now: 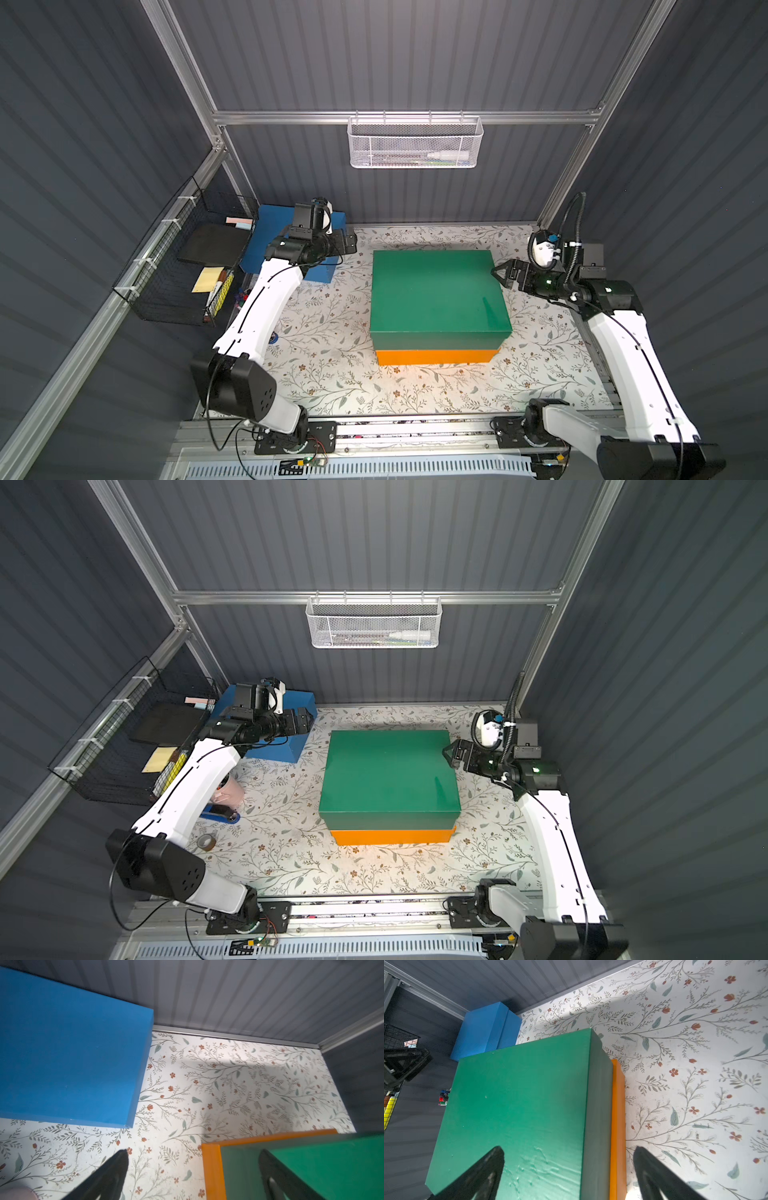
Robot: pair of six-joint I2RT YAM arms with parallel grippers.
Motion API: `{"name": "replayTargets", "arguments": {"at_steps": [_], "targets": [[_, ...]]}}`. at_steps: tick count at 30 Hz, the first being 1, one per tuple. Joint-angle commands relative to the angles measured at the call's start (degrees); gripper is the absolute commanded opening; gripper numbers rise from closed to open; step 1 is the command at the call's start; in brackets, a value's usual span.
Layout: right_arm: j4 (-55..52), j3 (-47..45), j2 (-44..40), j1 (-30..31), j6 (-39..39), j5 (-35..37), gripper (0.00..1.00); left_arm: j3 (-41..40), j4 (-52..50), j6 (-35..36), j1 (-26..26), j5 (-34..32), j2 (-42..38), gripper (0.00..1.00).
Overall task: Stack the shoeboxes
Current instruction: Place the shoebox at the shoebox, then move the shoebox to the center of the board.
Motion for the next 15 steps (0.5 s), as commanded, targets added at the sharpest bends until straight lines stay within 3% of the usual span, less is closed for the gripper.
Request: {"name": "replayTargets", "arguments": {"at_steps": [1, 6, 15], "targets": [[1.2, 1.9, 2.7, -0.1, -1.4, -3.7, 0.99, 1.7, 2.0, 2.5, -0.5, 3.7, 0.0, 1.00], [4.6, 2.8, 6.4, -0.3, -0.9, -3.1, 0.99, 1.5, 0.9, 1.8, -0.2, -0.4, 2.3, 0.99], [6.3, 4.6, 10.5, -0.3, -0.9, -3.5, 0.99, 12.8, 0.6, 4.8, 0.3, -21.2, 20.8, 1.00]]}}
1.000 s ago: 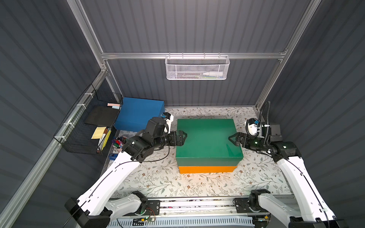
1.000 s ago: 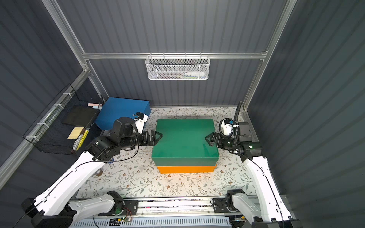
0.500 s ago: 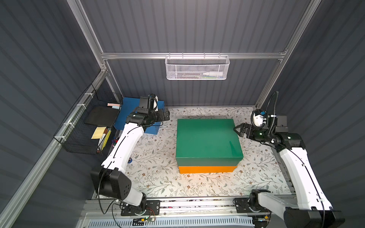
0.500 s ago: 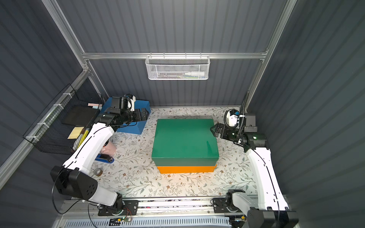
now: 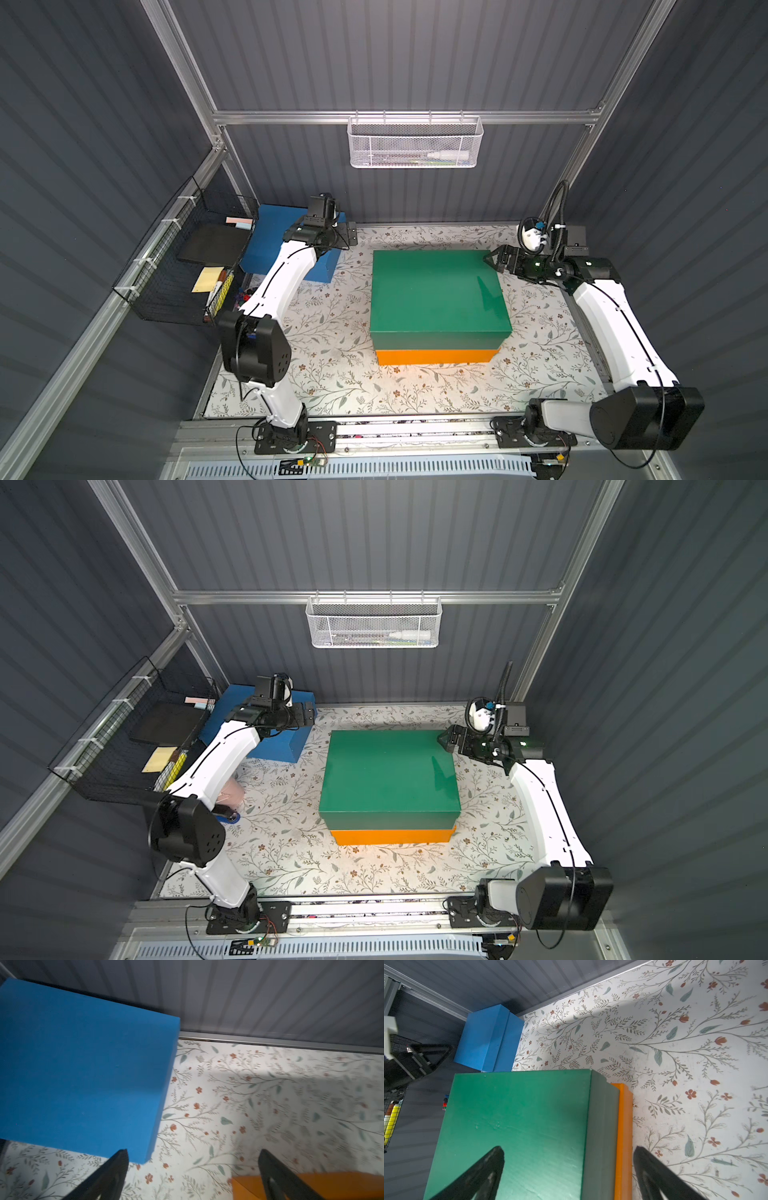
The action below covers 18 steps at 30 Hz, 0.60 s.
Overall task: Stack the shoeboxes
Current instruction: Move the shoebox to the center of the board.
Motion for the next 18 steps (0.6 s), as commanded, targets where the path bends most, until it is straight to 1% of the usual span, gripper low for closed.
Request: {"name": "replayTargets", "arguments": {"at_steps": [1, 5, 7, 12, 14, 18], "targets": [[0.5, 1.1, 0.2, -0.1, -1.1, -0.5, 0.99, 4.4, -1.7, 2.2, 0.4, -9.8, 7.6, 1.00], [0.3, 0.0, -0.3, -0.5, -1.8, 0.6, 0.99, 6.4, 0.9, 2.9, 1.0, -12.0, 12.2, 0.99], [0.3, -0.4, -0.3, -0.7, -1.9, 0.6, 0.99, 8.7, -0.2, 3.0, 1.1, -14.1, 14.9, 1.00], [1.1, -1.6, 0.0, -0.9, -1.6, 0.3, 0.99, 11.3, 0.0, 3.4, 2.0, -15.9, 18.7, 1.00], [1.3, -1.8, 0.3, -1.0, -1.4, 0.1, 0.99, 12.0, -0.2, 3.1, 2.1, -15.1, 19.8, 1.00], [1.7, -1.7, 0.8, -1.0, -1.4, 0.0, 0.99, 11.7, 0.1, 1.8, 2.1, -9.9, 21.2, 1.00]]}}
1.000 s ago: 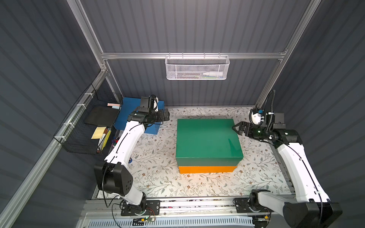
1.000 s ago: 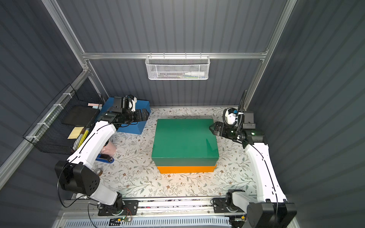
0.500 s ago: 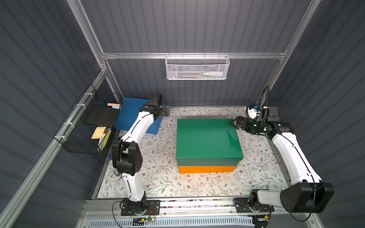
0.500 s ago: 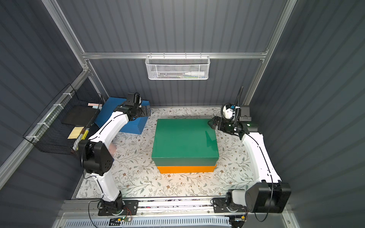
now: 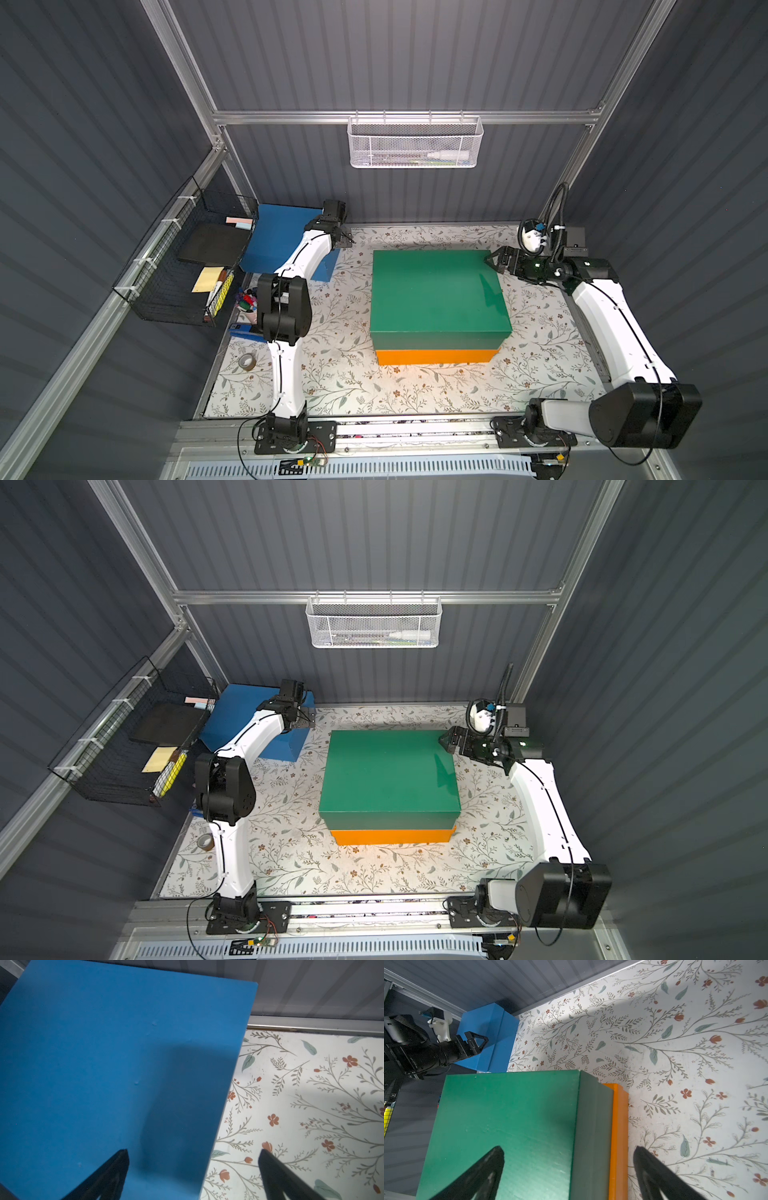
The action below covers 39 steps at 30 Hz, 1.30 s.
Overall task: Stack the shoeboxes
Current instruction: Move the shoebox to the center of the board.
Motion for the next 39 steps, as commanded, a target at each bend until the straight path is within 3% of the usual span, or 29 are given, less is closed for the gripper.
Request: {"name": "replayTargets", "arguments": {"at_steps": [1, 10, 16, 26, 31, 34, 39], "targets": [[1.0, -0.4, 0.7, -0.3, -0.7, -0.3, 0.99, 0.3, 0.3, -0.7, 0.3, 2.6, 2.4, 1.00], [1.5, 0.0, 1.8, -0.8, -0.6, -0.6, 0.99, -4.3, 1.0, -0.3, -1.6, 14.6, 1.1, 1.00], [1.5, -0.1, 1.8, -1.1, -0.6, -0.9, 0.99, -1.5, -0.8, 0.2, -5.3, 19.2, 3.2, 0.99], [1.3, 0.4, 1.6, -1.9, -0.7, -1.4, 0.99, 10.4, -0.4, -6.0, -11.9, 27.5, 5.8, 1.00], [1.1, 0.7, 1.6, -2.1, -0.9, -1.5, 0.99, 13.7, 0.3, -6.5, -12.0, 26.0, 2.5, 1.00], [1.7, 0.7, 1.9, -2.3, -0.8, -1.6, 0.99, 16.0, -2.9, -5.6, -11.3, 21.6, 0.4, 0.99], [4.4, 3.1, 5.4, -2.4, 0.3, -3.4, 0.99, 13.0, -3.6, -6.3, -2.6, 20.3, -4.8, 1.00]]}}
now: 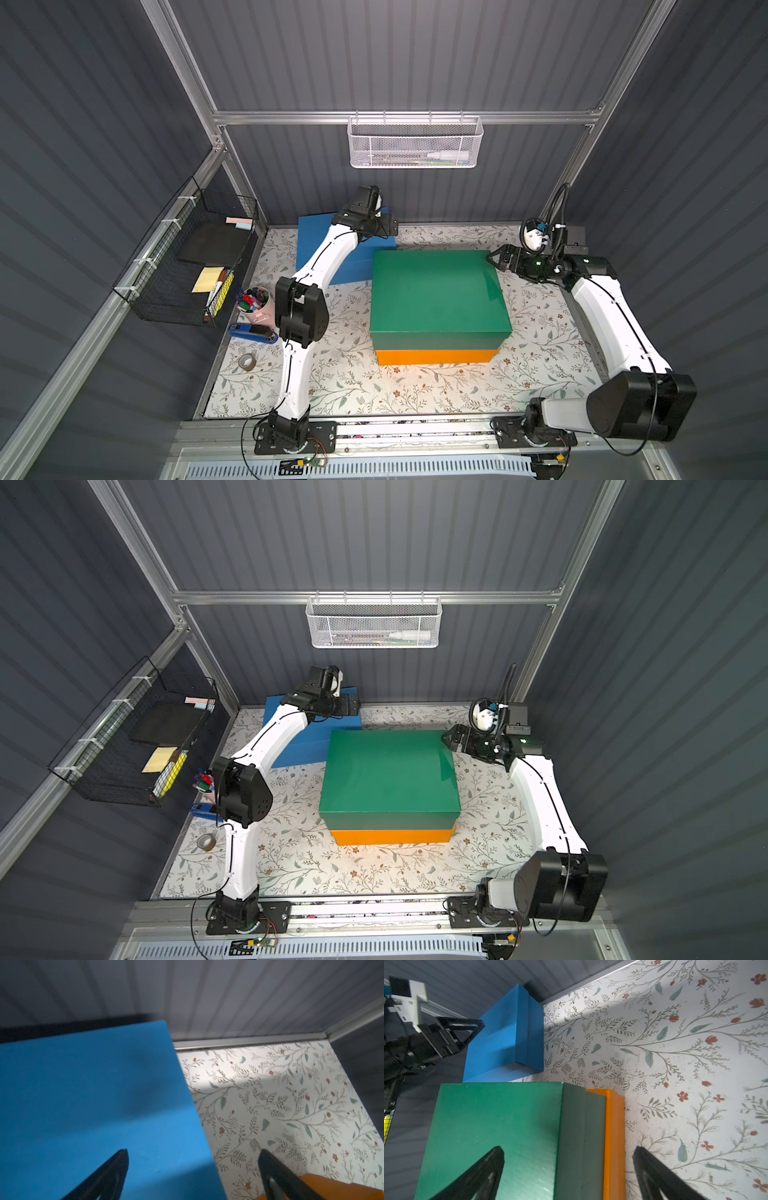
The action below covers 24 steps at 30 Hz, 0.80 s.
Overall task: Stack the shoeboxes
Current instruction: Move the shoebox to the center of the board.
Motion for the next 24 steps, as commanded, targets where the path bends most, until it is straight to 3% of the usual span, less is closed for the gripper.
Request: {"name": "replayTargets", "arguments": {"at_steps": [1, 11, 24], "targets": [[3.3, 3.3, 3.3, -0.5, 0.6, -2.2, 0.99, -2.2, -1.6, -1.3, 8.1, -1.8, -6.5, 1.00], [5.8, 11.4, 14.8, -0.2, 3.1, -9.1, 0.99, -11.2, -1.5, -1.3, 21.8, -2.6, -9.7, 1.00], [6.3, 8.8, 16.9, -0.1, 1.8, -9.7, 0.99, -18.1, 4.2, -1.3, 26.1, 4.6, -5.9, 1.00]]}}
